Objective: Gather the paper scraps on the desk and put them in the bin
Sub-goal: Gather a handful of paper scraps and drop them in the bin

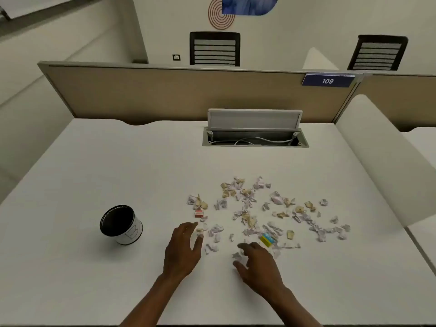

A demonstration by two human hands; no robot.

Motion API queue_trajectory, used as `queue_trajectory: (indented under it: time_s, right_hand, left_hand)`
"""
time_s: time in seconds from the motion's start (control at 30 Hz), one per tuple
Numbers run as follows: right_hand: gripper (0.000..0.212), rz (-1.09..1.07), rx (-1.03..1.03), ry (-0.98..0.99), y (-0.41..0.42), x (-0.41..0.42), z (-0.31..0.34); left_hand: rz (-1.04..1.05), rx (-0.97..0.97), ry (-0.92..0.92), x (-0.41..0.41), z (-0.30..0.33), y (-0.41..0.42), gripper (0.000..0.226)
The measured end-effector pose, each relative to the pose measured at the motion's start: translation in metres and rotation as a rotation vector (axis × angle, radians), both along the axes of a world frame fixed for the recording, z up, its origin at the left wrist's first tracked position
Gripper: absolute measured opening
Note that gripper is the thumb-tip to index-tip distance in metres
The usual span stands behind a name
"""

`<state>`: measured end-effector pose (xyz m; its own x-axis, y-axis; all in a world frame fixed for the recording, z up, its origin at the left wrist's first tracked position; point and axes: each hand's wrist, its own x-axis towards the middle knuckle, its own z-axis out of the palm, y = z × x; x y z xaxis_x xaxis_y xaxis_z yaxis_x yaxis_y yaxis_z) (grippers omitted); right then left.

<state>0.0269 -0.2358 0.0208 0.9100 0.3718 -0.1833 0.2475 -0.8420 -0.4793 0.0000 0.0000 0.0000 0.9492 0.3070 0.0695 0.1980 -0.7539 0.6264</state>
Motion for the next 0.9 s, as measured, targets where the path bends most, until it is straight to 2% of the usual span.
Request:
queue_trajectory:
  time_s: [0.07,0.17,0.27,0.43,0.57,0.73,0.83,0.9]
  right_hand:
    - [0.044,0.025,-0.006,0.055,0.007,0.0,-0.001]
    - [0.024,0.008,0.042,0.078,0.018,0.001,-0.006]
    - [0.019,-0.059,0.11,0.071,0.029,0.004,-0.01]
    - [0.02,-0.091,0.18,0.047,0.046,0.017,-0.012]
    - [0.039,-0.043,0.137,-0.003,0.059,0.035,-0.007]
    - [0.051,0.08,-0.071,-0.085,0.074,0.047,-0.008]
    - [0.046,0.197,-0.032,-0.079,0.077,0.043,-0.012]
    - [0.044,0.198,0.029,-0.099,0.081,0.045,-0.01]
  left_hand:
    - [0.067,-0.125,-0.019,-0.004,0.0,-0.004,0.04]
    - [0.183,-0.284,-0.029,-0.012,0.0,-0.014,0.032]
    - [0.248,-0.356,-0.017,-0.015,-0.002,-0.019,0.026]
    - [0.142,-0.223,-0.002,-0.016,-0.014,-0.013,0.041]
    - [0.065,-0.088,0.082,0.0,-0.017,-0.004,0.056]
    - [-0.004,-0.057,0.1,0.014,-0.018,-0.001,0.051]
    - [0.012,-0.075,0.07,0.018,-0.02,0.005,0.051]
    - [0.023,-0.066,0.046,0.023,-0.02,0.009,0.052]
